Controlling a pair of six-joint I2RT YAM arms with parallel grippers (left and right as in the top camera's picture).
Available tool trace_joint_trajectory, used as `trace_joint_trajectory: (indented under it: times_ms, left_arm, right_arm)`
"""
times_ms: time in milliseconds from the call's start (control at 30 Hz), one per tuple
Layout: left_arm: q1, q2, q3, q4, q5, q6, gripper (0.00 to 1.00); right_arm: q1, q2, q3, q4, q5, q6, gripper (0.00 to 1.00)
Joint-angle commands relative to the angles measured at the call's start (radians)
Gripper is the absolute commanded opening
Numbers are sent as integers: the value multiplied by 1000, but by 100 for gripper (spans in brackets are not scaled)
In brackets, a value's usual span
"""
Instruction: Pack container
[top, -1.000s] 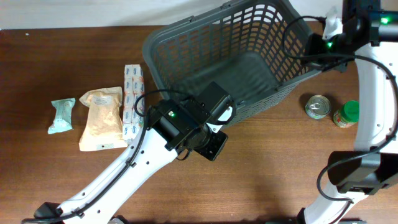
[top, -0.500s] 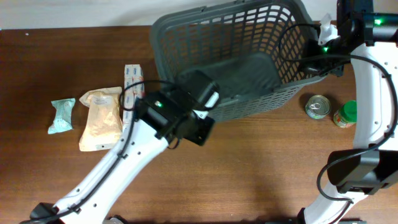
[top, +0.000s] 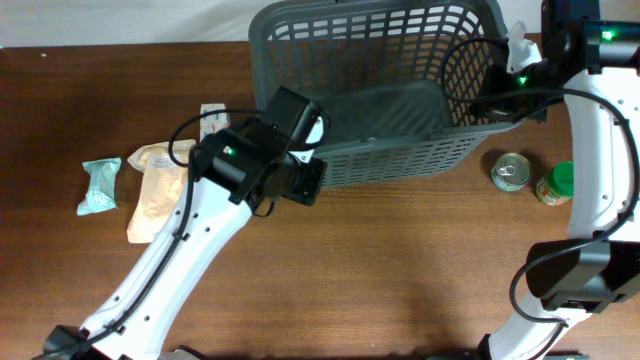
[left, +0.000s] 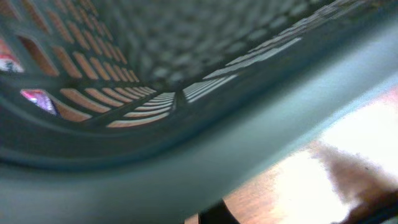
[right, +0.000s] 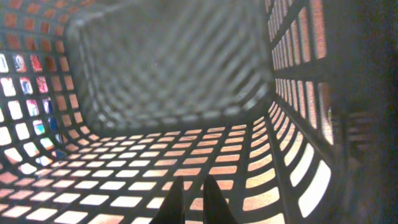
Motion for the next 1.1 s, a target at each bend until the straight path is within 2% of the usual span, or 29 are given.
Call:
trace_joint_trajectory:
  times_ms: [0,300,633,900,1067]
  left_arm:
    - [43,37,-5,10,-17,27,2]
    - [100,62,-5,75,-18,50,2]
    - [144,61,-5,85,-14,58,2]
    - [145,47,-5,29,-20,58,2]
    - [145,2,-2,-4,-43,58,2]
  right_arm:
    - [39,-1,-7,-5,-24,-15,4]
    - [117,-1,-7,0,21,-13,4]
    - [114,-5,5,26,21,-14,4]
    - [104,-36,250,11,28,-13,4]
    - [80,-44,418,-35,119,47,4]
